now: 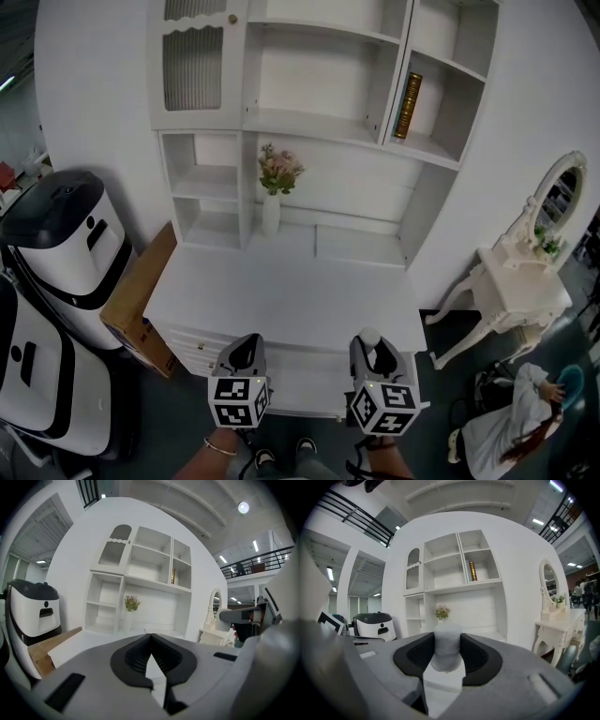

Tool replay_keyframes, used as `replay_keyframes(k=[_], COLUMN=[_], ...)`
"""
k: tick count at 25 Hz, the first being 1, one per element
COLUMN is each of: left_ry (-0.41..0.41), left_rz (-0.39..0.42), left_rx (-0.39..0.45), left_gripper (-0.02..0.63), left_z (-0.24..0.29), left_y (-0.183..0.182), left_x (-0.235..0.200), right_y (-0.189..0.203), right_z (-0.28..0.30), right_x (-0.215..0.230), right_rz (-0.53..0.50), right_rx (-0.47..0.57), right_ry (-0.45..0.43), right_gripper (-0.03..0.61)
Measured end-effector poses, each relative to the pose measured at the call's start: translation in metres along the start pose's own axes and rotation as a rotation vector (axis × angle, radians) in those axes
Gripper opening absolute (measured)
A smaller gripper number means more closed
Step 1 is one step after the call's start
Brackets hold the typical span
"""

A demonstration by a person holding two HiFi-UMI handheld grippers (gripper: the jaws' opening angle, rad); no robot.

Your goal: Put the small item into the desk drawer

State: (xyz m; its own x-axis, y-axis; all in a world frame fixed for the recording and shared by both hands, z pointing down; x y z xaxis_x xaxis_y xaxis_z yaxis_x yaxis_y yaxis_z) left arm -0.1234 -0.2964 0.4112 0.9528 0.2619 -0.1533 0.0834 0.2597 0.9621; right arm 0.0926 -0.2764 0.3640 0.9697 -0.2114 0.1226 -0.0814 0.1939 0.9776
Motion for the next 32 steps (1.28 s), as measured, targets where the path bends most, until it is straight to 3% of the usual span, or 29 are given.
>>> replay_keyframes(k=[6, 13, 26, 32], left_ry=[-0.035, -0.012, 0.182, 0.231], left_rz=[-0.013, -0.009, 0.029, 0.048], left_rx=[-0.002, -0.029, -0.168, -0.256], left_gripper=[0.005, 0.005, 0.005, 0.005], left_z=[0.015, 0.04, 0.092, 0.1], left_y=[-0.005, 0.003, 0.057, 0.093], left_x=[-0.002, 0.014, 0.096, 0.124], right_y=[-0.005, 0.01, 0.059, 0.094], right_z=[0.024, 0.028, -0.011, -0.026], right_x=[0.002, 0.03, 0.112, 0.135], right_rz=[-0.017, -0.005, 0.071, 0.106], right_rx=[-0.018, -0.062, -0.158, -0.236], right_ry=[-0.048, -0.013, 0.19, 0.229], right_gripper=[0.169, 0.169, 0.169, 0.169])
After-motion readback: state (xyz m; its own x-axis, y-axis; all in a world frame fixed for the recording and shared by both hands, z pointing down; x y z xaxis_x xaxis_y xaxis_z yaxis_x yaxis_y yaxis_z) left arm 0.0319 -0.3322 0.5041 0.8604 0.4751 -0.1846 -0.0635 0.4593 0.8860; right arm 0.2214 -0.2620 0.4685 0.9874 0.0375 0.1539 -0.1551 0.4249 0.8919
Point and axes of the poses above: the fingertips, and each gripper's own axes: z forward along the fingers, x to its right, y out of its underside, the point moved 1 cm from there along -z, backward along the fingers, and after that the axes turned 1 degree about -y, right-handed, at the moved point
